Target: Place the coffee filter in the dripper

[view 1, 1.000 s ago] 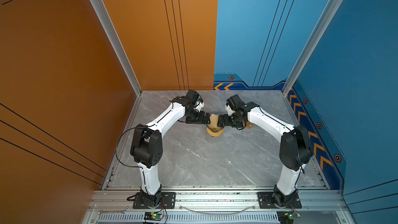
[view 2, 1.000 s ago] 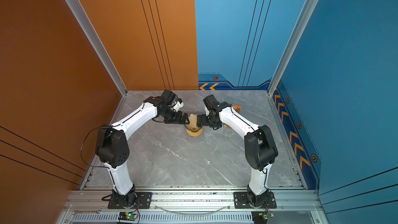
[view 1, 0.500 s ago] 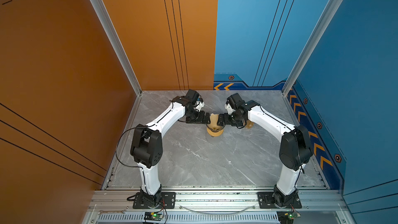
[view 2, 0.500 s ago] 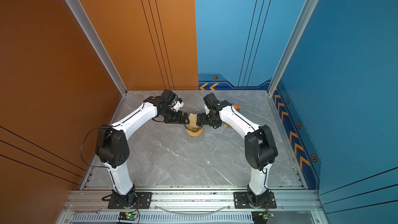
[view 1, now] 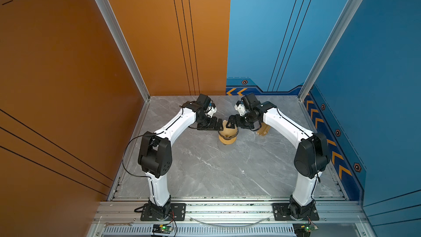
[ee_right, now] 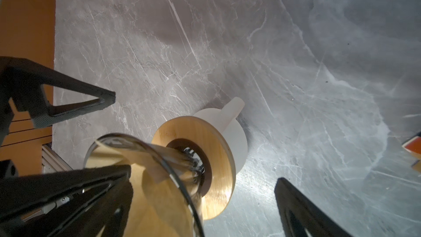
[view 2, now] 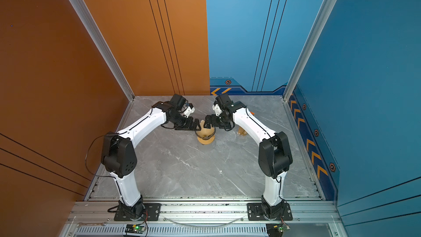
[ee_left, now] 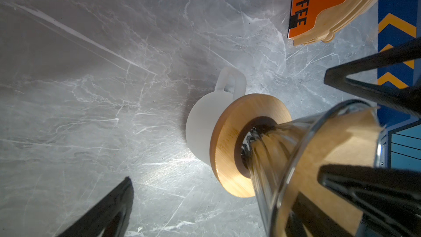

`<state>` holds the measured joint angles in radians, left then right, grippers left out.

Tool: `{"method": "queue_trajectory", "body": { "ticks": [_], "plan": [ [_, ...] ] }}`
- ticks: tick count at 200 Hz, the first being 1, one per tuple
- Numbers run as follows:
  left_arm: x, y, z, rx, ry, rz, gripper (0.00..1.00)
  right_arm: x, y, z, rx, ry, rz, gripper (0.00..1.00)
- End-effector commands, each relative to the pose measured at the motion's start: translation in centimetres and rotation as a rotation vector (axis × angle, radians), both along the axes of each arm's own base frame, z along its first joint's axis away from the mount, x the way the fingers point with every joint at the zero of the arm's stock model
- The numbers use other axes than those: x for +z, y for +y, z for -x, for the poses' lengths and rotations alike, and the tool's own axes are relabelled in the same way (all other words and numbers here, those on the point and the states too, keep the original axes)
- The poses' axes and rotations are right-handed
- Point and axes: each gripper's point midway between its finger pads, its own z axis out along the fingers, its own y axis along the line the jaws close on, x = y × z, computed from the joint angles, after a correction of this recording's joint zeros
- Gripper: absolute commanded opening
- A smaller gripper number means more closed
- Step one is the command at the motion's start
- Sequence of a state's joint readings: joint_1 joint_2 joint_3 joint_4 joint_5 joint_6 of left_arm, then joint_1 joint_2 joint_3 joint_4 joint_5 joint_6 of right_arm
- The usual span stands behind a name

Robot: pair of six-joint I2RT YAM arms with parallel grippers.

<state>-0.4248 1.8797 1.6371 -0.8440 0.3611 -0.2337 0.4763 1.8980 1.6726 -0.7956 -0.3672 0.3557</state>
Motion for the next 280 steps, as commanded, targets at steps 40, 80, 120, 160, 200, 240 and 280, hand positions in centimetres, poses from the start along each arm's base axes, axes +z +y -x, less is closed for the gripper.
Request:
{"method": "queue_trajectory", "body": {
  "ticks": [40, 80, 120, 160, 200, 240, 280],
  "plan": [
    [0.6, -0.6, 0.3, -0.009, 0.015, 0.019, 0.98, -2.4, -1.3, 0.2, -0.006, 0.087, 0.028, 0.97],
    [0.4, -0.6, 0.3, -0.008, 0.018, 0.017, 0.98, -2.9, -1.1, 0.4, 0.003, 0.102, 0.02, 0.96],
    [0.4, -0.6, 0.3, -0.005, 0.019, 0.016, 0.98, -2.4, -0.5, 0.9, 0.034, 0.084, 0.011, 0.96],
    [0.5, -0.6, 0.3, -0.005, 0.019, 0.02, 0.98, -1.4, 0.4, 1.6, 0.078, 0.06, -0.001, 0.96],
    [0.6, -0.6, 0.3, -0.005, 0.018, 0.021, 0.98, -2.9, -0.3, 1.7, 0.049, 0.082, 0.043, 0.96],
    [0.4, -0.6, 0.4, -0.005, 0.02, 0.012, 0.98, -3.6, -0.7, 1.9, 0.042, 0.094, 0.059, 0.96],
    [0.2, 0.0, 0.2, 0.007, 0.022, 0.001, 0.98, -4.0, -0.9, 2.0, 0.041, 0.099, 0.07, 0.96]
  ]
}}
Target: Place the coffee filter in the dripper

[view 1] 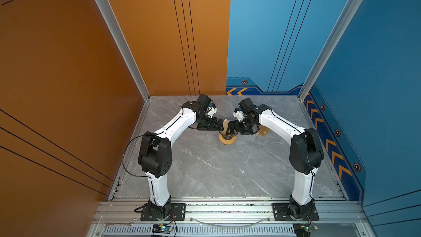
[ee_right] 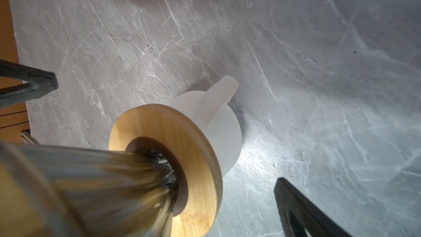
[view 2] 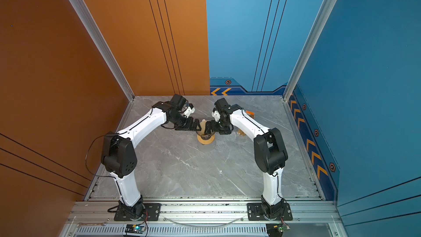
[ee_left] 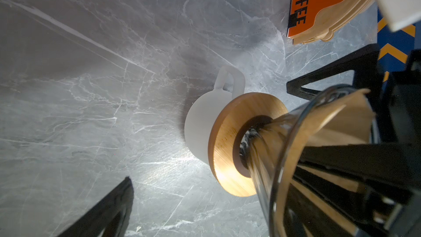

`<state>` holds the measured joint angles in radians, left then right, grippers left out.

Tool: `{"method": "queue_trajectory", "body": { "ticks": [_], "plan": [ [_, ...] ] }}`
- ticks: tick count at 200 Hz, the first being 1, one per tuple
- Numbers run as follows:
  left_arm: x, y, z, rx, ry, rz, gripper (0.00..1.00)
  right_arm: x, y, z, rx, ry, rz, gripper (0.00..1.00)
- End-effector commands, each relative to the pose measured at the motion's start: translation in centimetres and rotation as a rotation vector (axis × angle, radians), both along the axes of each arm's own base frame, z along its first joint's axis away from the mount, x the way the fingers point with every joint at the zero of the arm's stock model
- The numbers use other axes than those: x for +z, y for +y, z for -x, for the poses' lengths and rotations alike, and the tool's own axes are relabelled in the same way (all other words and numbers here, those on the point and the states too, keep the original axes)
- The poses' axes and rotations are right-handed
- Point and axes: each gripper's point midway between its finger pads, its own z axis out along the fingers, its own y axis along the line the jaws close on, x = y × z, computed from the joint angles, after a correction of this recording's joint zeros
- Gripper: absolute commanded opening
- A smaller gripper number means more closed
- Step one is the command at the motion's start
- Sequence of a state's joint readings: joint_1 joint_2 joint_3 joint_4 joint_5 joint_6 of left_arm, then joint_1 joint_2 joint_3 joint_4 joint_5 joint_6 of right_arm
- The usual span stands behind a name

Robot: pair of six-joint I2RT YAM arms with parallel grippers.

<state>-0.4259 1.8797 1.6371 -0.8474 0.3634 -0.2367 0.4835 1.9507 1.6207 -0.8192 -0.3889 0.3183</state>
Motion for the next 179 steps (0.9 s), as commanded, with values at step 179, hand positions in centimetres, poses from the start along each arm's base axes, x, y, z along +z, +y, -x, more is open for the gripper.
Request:
{"method": "queue_trajectory", "body": {
  "ticks": [179],
  "plan": [
    [3.6, -1.2, 0.5, -0.03, -0.034, 0.101, 0.98, 7.0, -0.2, -0.6, -0.033, -0.136, -0.073, 0.96]
  ]
}}
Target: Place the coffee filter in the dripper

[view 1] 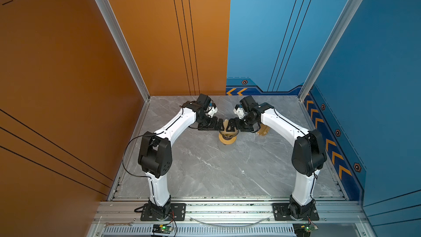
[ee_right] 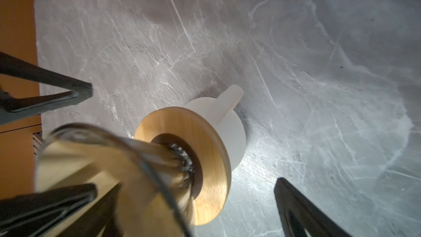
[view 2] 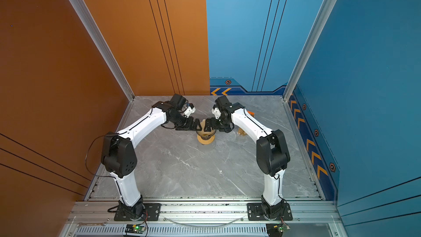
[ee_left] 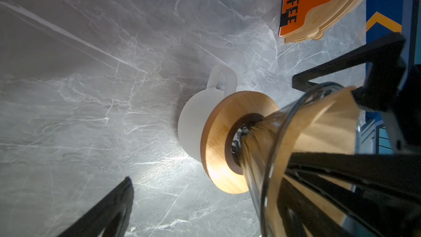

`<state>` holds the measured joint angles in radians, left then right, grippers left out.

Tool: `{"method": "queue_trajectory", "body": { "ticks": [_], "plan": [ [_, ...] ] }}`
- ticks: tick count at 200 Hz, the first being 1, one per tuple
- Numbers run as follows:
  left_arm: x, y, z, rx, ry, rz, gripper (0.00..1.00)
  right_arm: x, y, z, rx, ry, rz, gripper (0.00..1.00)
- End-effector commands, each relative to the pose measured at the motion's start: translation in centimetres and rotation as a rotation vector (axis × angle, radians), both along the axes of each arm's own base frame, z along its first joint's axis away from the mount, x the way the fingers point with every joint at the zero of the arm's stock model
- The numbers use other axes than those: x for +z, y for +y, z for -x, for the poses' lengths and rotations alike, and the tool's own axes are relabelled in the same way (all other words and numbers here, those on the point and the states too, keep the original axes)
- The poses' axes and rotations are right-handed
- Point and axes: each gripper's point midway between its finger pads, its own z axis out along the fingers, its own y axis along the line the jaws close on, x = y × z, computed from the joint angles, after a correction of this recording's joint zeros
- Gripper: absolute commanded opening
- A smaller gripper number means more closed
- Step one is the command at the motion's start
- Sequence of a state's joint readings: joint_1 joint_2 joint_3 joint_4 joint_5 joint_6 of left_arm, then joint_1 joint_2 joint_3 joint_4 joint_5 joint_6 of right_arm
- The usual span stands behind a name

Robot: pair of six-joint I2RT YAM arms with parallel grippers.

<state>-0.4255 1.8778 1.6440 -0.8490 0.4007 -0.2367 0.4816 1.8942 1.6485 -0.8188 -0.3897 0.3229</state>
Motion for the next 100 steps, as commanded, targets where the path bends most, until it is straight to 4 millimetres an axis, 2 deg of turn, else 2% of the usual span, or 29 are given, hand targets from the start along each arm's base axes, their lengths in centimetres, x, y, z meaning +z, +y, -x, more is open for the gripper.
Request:
{"method": "queue_trajectory", "body": {
  "ticks": [1, 48, 100],
  "plan": [
    [3.1, -0.6, 0.3, -0.016, -0.041, 0.068, 0.98, 3.7, -0.5, -0.1, -0.028, -0.064, -0.033, 0.96],
    [4.2, -0.7, 0.7, -0.028, -0.066, 0.084, 0.98, 5.9, -2.0, -0.1, -0.068, -0.131, -0.02, 0.96],
    [4.4, -0.6, 0.8, -0.026, -0.07, 0.082, 0.98, 5.9, -2.3, 0.2, -0.069, -0.132, -0.017, 0.95]
  ]
}}
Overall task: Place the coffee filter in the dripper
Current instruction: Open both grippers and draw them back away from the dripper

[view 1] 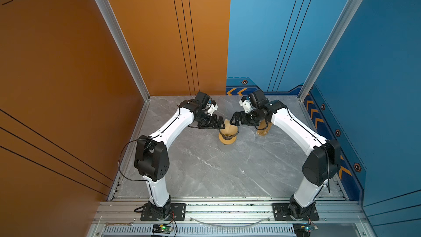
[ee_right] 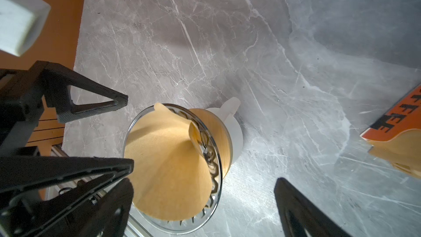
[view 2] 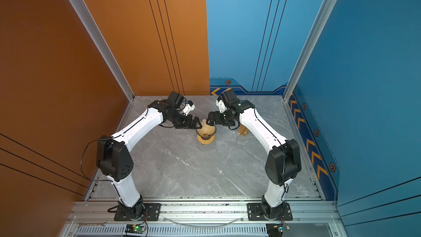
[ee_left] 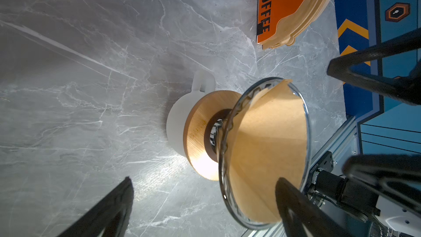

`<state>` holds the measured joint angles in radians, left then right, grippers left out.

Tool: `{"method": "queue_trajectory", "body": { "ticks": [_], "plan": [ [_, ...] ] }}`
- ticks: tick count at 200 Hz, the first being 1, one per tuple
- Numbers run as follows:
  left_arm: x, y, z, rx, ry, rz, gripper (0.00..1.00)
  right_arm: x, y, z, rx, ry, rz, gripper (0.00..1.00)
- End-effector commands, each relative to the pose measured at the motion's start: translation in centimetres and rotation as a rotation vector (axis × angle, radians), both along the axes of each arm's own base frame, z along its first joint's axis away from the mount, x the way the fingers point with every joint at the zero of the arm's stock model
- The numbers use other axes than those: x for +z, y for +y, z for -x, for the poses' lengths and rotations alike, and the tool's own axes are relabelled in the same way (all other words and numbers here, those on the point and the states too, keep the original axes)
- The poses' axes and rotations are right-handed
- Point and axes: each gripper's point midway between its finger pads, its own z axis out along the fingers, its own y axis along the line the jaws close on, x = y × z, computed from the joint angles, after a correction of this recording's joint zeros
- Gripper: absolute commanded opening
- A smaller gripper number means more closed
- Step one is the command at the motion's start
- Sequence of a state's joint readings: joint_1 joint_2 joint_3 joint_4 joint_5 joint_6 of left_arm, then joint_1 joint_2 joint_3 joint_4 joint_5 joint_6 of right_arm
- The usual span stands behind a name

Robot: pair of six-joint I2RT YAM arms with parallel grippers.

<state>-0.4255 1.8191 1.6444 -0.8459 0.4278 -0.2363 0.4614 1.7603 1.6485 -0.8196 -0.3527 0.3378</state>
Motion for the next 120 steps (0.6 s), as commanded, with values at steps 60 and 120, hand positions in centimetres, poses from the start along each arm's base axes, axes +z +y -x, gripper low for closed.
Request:
{"method": "queue_trajectory", "body": {
  "ticks": [60, 120],
  "plan": [
    [4.7, 0.2, 0.2, -0.019, -0.18, 0.037, 0.98, 1.9, -1.4, 1.9, -0.008, -0.088, -0.002, 0.96],
    [8.0, 0.1, 0.8, -0.069, -0.342, 0.096, 0.98, 2.2, -3.1, 5.1, -0.024, -0.176, -0.034, 0.97]
  ]
}}
